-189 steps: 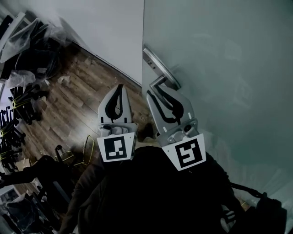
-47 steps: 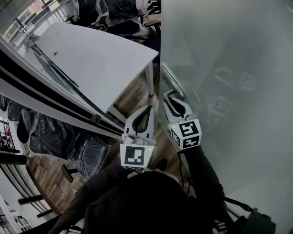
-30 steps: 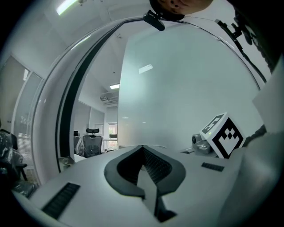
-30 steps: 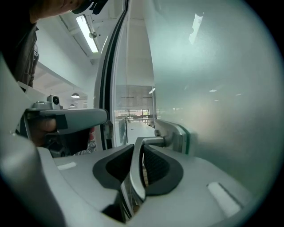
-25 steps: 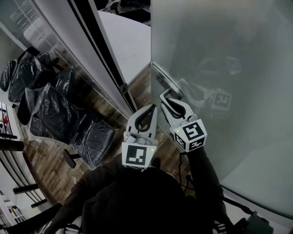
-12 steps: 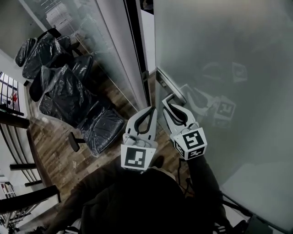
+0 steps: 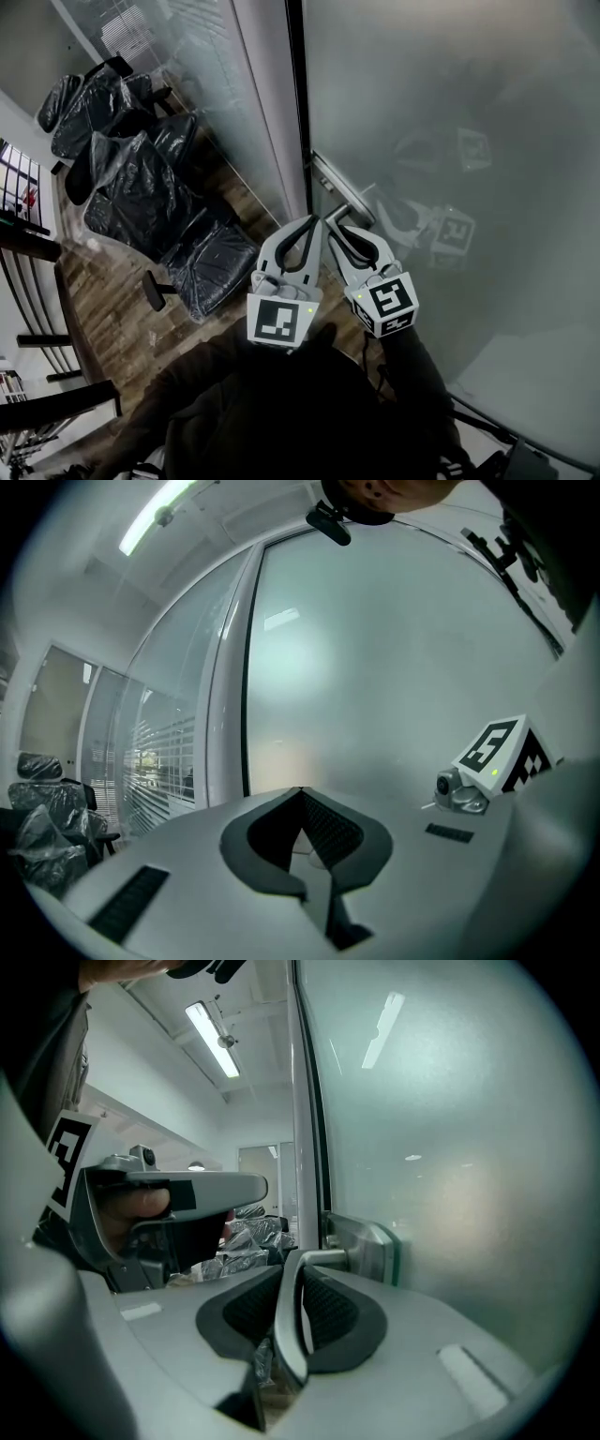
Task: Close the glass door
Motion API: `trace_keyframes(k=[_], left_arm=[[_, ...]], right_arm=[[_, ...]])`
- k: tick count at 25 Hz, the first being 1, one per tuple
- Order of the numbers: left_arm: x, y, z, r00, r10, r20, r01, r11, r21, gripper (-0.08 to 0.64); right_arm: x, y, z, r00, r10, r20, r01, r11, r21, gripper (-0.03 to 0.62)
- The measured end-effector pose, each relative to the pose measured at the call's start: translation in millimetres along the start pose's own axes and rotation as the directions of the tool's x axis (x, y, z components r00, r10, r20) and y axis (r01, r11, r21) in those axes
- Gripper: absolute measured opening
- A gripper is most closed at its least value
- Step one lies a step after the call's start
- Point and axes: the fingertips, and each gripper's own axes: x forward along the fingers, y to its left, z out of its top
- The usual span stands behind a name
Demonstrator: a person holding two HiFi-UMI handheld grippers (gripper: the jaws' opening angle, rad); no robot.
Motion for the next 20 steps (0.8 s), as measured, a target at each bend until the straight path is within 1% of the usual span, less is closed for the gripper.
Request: trace_keyframes(k=[20], left_arm=[[-10,-1,7,1.0,-0.004,0.019,0.004,1.0,0.01,-0.003]], right_arm=[[-4,12,-5,1.0,-0.011,-0.02,0.011,1.0,0.006,0.063]])
